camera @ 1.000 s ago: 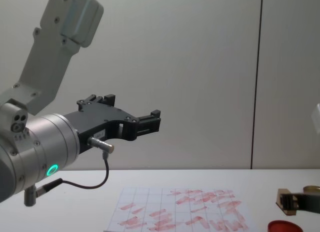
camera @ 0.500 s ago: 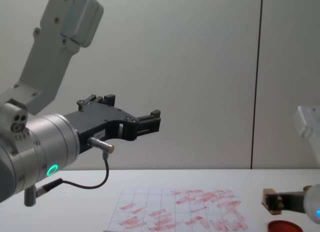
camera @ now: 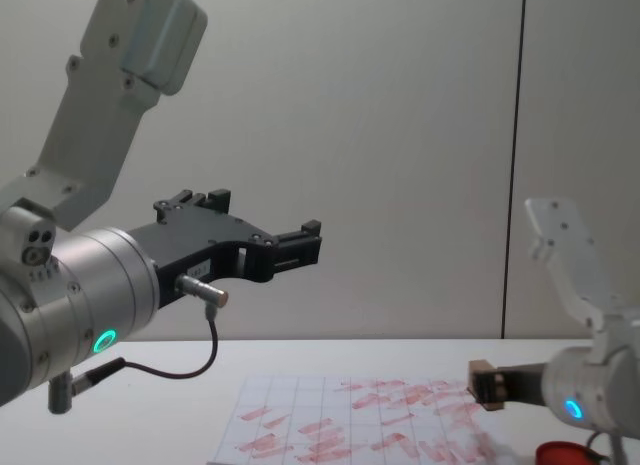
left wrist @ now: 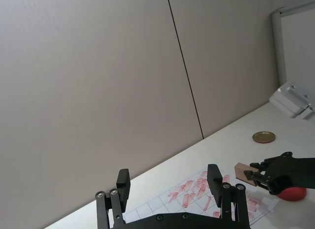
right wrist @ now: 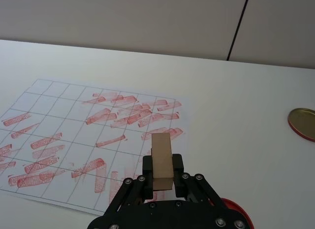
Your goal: Use the one hand to pick up the stamp and affix it onto the A4 paper.
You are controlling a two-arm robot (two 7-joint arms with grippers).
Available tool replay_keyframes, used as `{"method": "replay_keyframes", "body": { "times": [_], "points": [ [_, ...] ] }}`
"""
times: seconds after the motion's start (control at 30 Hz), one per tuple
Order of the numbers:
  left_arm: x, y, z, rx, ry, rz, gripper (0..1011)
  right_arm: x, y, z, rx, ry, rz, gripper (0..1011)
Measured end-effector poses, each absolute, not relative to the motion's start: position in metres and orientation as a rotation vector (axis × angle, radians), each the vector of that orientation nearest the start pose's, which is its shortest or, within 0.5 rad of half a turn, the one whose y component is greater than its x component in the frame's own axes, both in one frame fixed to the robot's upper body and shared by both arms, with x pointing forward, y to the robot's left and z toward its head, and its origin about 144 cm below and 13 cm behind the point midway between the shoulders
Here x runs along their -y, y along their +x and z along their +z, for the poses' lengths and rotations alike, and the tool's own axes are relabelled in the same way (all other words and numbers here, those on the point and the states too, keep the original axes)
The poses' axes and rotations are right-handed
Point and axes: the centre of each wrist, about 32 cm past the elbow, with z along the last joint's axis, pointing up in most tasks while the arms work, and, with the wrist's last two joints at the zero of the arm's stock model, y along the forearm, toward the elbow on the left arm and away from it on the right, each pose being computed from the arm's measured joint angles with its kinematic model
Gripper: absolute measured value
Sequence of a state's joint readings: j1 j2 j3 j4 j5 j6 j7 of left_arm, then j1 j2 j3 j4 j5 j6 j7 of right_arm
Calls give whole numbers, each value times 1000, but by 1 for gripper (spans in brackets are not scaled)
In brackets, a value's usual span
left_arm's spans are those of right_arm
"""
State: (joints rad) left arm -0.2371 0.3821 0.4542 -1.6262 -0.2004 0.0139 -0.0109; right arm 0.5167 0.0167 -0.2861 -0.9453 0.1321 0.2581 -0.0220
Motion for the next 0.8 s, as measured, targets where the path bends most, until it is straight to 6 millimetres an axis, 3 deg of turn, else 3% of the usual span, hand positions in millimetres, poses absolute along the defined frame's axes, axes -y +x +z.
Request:
{"method": "replay_keyframes", "body": {
  "times": [0.8],
  "points": [
    [-198,492,1204,268,61,1124,993,125,623,1135,-258,-412,-1272,216]
  ]
}}
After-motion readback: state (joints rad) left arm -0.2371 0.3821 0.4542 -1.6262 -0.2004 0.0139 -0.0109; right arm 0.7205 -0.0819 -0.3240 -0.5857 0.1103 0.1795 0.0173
